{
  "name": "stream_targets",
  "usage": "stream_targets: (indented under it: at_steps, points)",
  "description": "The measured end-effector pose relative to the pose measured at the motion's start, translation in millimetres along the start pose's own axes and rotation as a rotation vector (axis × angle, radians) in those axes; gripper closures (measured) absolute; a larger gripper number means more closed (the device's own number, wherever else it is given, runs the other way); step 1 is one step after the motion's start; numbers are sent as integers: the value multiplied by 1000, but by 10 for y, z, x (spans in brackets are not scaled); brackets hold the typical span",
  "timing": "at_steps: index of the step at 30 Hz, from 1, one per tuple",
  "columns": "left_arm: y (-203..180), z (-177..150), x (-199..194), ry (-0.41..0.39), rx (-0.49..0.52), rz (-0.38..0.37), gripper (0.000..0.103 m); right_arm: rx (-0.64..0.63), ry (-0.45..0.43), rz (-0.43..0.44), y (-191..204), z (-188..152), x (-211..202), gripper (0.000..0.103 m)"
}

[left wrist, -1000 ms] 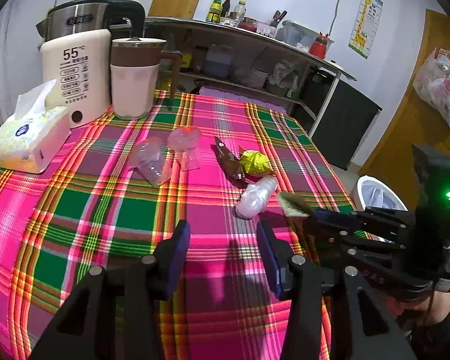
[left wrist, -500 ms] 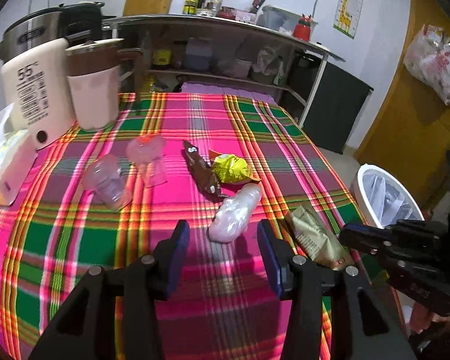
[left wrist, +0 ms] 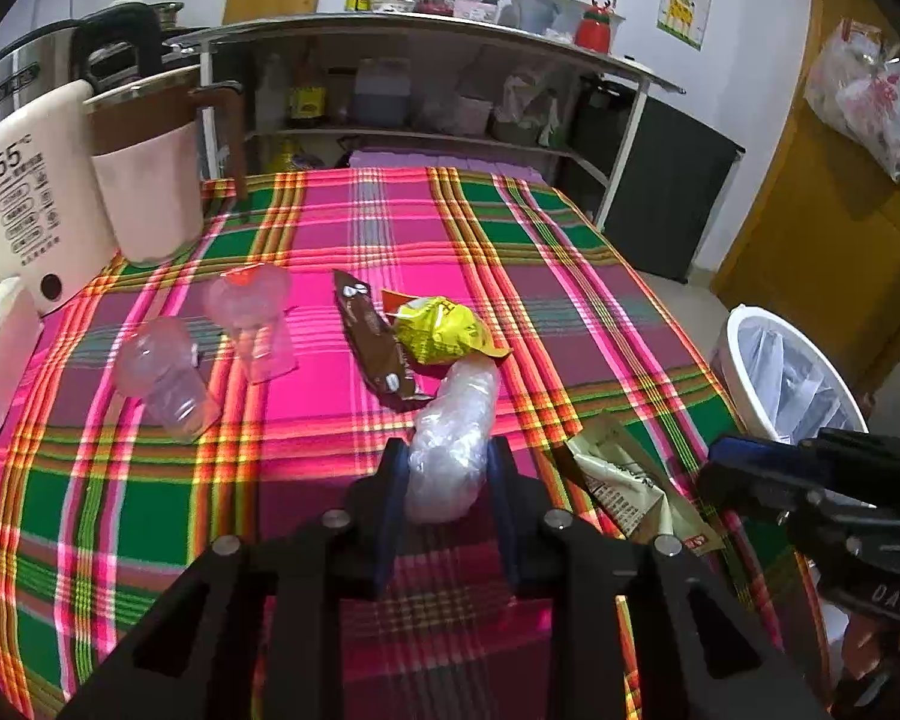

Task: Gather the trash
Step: 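Grasp the paper strip with the right gripper while the left grasps the clear plastic bag, then carry the plastic bag and paper strip over the bin with both grippers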

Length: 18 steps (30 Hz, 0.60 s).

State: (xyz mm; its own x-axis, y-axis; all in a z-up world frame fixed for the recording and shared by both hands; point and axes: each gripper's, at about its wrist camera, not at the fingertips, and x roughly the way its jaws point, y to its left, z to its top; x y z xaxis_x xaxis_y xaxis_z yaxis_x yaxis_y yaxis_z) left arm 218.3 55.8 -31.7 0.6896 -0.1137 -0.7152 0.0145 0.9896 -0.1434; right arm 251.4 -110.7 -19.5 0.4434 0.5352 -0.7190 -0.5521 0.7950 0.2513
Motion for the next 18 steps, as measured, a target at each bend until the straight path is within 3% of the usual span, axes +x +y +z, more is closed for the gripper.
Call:
stream_targets:
  at_steps: [2, 13, 14, 16, 18]
  points:
    - [17, -33, -41, -5, -11, -1, 75, -9, 4, 7, 39, 7, 19, 72]
    - [100, -159, -249, -28, -44, -5, 75, -44, 78, -6, 174, 36, 293, 72]
    - [105, -162, -262, -30, -45, -6, 75, -46, 86, -6, 183, 30, 313, 73]
    - [105, -172, -288, -33, -48, -8, 75, -54, 92, -7, 205, 14, 327, 84]
    - [87, -184, -315, -38, -49, -13, 75, -65, 89, -18, 231, 0, 309, 87]
